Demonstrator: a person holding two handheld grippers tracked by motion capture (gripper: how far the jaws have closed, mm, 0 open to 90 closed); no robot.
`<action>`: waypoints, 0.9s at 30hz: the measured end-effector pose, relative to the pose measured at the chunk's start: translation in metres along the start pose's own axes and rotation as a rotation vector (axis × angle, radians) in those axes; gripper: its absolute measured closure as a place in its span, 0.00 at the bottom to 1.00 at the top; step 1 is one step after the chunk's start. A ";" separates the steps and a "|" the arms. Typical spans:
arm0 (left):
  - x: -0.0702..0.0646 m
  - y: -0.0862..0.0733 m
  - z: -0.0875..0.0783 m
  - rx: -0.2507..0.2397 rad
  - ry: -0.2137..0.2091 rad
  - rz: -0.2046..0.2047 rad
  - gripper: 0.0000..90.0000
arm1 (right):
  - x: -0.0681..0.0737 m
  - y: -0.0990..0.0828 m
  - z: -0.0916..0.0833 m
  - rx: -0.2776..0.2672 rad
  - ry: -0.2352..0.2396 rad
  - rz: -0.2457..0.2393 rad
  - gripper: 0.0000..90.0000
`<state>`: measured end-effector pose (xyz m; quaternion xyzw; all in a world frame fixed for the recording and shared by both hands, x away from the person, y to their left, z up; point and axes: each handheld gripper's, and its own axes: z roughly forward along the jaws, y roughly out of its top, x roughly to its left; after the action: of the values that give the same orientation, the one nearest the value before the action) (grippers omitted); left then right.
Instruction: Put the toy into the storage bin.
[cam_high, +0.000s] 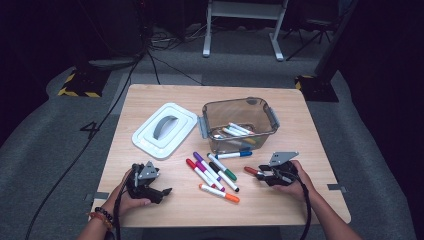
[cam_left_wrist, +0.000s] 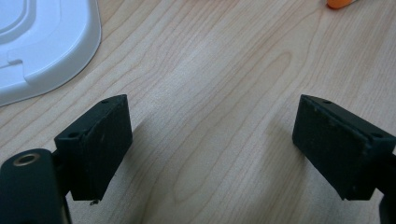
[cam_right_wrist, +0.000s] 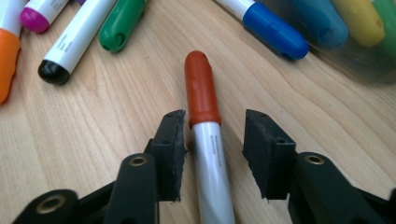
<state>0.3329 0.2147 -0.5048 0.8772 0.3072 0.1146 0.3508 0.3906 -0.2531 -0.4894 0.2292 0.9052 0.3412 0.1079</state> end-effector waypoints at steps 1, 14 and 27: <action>0.000 0.000 0.000 0.000 0.000 0.000 0.14 | -0.001 0.001 0.001 -0.005 0.004 0.001 0.65; 0.000 0.000 0.000 0.000 0.000 0.000 0.14 | -0.002 0.005 0.006 -0.021 0.031 0.014 0.82; 0.000 0.000 0.000 0.000 0.001 -0.001 0.14 | -0.008 0.006 -0.035 -0.165 0.011 0.022 0.83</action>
<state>0.3329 0.2146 -0.5048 0.8771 0.3075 0.1147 0.3508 0.3872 -0.2733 -0.4590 0.2278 0.8721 0.4170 0.1174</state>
